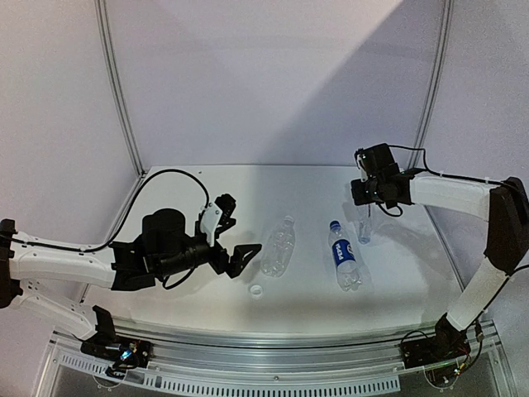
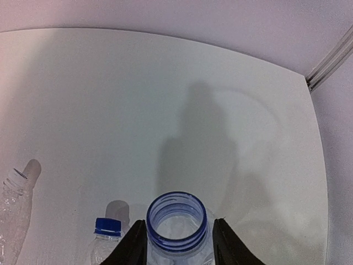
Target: Unscrew the bottle caps
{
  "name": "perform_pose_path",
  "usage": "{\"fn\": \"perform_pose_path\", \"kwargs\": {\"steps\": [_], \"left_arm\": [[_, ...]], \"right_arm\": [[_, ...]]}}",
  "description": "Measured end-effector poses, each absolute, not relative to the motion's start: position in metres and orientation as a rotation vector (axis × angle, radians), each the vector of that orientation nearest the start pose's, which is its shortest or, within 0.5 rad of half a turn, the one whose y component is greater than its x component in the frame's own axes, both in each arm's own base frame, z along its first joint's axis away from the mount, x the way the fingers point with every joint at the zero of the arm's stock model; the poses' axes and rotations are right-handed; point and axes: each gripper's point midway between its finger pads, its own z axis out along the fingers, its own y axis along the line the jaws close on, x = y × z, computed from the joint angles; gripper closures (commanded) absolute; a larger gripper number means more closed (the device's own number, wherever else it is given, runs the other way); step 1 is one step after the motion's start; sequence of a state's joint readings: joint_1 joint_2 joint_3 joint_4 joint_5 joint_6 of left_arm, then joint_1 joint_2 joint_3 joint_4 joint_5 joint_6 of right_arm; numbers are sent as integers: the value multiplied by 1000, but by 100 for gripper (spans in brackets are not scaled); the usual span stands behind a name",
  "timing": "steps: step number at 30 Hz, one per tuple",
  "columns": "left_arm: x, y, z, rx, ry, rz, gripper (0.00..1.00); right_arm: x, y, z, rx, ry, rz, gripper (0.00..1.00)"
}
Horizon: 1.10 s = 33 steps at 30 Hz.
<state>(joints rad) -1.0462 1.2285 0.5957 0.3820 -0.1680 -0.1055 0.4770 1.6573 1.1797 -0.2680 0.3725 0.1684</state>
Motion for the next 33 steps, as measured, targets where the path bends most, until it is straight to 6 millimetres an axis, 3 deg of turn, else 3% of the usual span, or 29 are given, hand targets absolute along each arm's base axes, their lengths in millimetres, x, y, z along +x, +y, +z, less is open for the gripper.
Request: {"fn": "perform_pose_path", "kwargs": {"steps": [7, 15, 18, 26, 33], "left_arm": [[225, -332, 205, 737, 1717, -657, 1], [225, -332, 205, 737, 1717, -657, 1], [225, -332, 205, 738, 1717, -658, 1], [227, -336, 198, 750, 1736, -648, 1], [227, -336, 198, 750, 1736, -648, 1]], "right_arm": [[437, 155, 153, -173, 2263, -100, 64], [441, 142, 148, -160, 2285, -226, 62], [449, 140, 135, -162, 2302, -287, 60], [456, 123, 71, -173, 2439, -372, 52], [457, 122, 70, -160, 2458, -342, 47]]}}
